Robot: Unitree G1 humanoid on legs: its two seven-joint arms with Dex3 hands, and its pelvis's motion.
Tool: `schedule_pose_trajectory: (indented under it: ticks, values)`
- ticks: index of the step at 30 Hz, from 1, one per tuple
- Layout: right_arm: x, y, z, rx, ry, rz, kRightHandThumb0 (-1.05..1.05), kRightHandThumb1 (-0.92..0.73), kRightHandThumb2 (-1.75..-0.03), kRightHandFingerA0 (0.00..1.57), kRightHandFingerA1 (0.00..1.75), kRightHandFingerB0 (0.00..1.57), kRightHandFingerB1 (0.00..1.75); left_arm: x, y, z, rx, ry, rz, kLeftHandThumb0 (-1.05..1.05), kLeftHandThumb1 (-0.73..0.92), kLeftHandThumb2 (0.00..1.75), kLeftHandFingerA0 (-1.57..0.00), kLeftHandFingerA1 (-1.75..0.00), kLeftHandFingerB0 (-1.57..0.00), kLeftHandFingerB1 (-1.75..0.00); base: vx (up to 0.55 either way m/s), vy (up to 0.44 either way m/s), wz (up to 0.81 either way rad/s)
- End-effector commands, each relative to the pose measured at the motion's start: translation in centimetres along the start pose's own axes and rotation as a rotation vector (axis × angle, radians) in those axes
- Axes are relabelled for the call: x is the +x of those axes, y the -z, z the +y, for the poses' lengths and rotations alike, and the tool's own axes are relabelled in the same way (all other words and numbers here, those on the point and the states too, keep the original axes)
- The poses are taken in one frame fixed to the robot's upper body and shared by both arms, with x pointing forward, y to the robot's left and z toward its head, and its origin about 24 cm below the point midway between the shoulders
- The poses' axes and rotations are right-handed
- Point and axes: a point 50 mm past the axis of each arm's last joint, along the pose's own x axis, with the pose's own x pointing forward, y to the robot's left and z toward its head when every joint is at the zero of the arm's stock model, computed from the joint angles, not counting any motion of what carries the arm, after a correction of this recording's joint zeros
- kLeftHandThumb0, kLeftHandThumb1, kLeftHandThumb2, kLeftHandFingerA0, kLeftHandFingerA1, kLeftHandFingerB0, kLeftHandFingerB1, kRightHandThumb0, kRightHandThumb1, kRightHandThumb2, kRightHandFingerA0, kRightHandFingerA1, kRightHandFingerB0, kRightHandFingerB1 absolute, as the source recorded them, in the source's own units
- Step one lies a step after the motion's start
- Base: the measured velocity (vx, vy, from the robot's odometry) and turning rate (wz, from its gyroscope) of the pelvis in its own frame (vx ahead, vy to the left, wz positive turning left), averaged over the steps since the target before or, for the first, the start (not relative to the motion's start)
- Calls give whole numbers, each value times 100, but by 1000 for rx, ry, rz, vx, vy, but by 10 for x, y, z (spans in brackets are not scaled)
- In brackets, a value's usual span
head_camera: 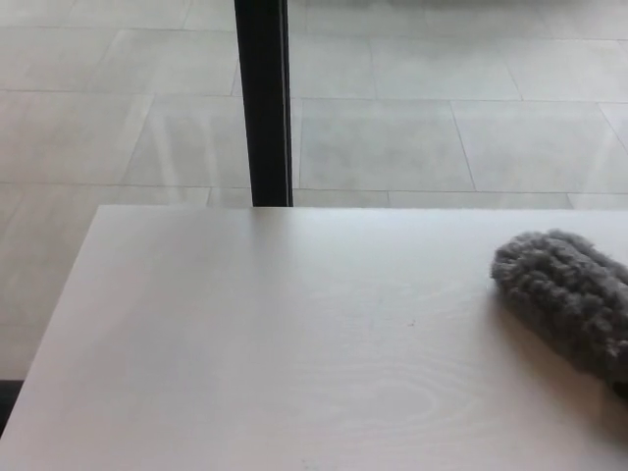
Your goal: The robot uses its right hand to pick up the duster kept in the middle of the desk and use it to wipe the desk by swiping its surface twice
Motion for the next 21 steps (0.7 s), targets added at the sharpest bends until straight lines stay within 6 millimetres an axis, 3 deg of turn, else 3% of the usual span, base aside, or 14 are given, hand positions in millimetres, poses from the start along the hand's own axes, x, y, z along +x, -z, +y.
schedule_pose_trajectory:
  ticks: [1,3,4,5,8,10,11,12,13,14,17,18,19,21]
  values:
    - [-19,-48,35,-115,-146,-171,-31,-77,-64,79,169,74,107,0,-7,4,9,-6,-33,-105,51,94,-109,-91,-96,-96,0,0,0]
    - [-24,-60,40,-138,-156,-216,-31,-81,-64,78,168,68,102,0,-7,3,9,-5,-31,-105,51,95,-110,-91,-96,-95,0,0,0]
    - [-31,-74,46,-157,-173,-259,-30,-80,-66,81,170,69,124,0,-7,3,10,-4,-35,-105,52,95,-109,-92,-95,-95,0,0,0]
    - [-36,-82,50,-156,-181,-290,-31,-75,-63,78,169,67,104,0,-7,2,10,-6,-38,-105,51,95,-111,-92,-99,-94,0,0,0]
    - [-53,-100,59,-80,-197,-363,-29,-82,-63,79,174,65,126,1,-8,2,13,-8,-37,-105,52,96,-109,-95,-98,-97,0,0,0]
    - [-63,-111,64,-42,-205,-413,-29,-79,-64,82,172,72,95,1,-9,3,20,-4,-44,-105,53,95,-108,-95,-96,-98,0,0,0]
    - [-70,-117,67,-6,-181,-443,-28,-75,-62,85,173,75,109,1,-10,3,20,-6,-47,-105,53,96,-108,-96,-97,-98,0,0,0]
    - [-77,-122,69,38,-207,-470,-33,-56,-94,113,135,76,92,1,-10,3,16,-8,-46,-105,52,97,-110,-95,-98,-98,0,0,0]
    - [-82,-126,69,50,-193,-510,-25,-68,-60,86,170,79,78,2,-11,3,16,-10,-43,-105,52,98,-110,-95,-95,-98,0,0,0]
    - [-91,-131,68,65,-168,-585,-24,-66,-59,84,175,81,98,2,-11,3,19,-12,-39,-105,52,99,-110,-95,-95,-99,0,0,0]
    - [-101,-138,63,81,-185,-654,-25,-68,-60,83,175,79,100,3,-14,3,15,-14,-49,-105,51,97,-115,-93,-100,-96,0,0,0]
    - [-103,-139,61,89,-182,-669,-22,-67,-64,86,175,76,121,3,-15,4,18,-14,-51,-105,52,95,-113,-93,-99,-97,0,0,0]
    - [-108,-140,58,99,-168,-701,-16,-61,-78,113,167,76,131,3,-17,4,22,-14,-54,-105,50,96,-114,-92,-99,-96,0,0,0]
    - [-116,-142,54,116,-156,-740,-12,-61,-78,114,172,76,138,3,-18,5,23,-11,-61,-105,51,95,-113,-92,-98,-96,0,0,0]
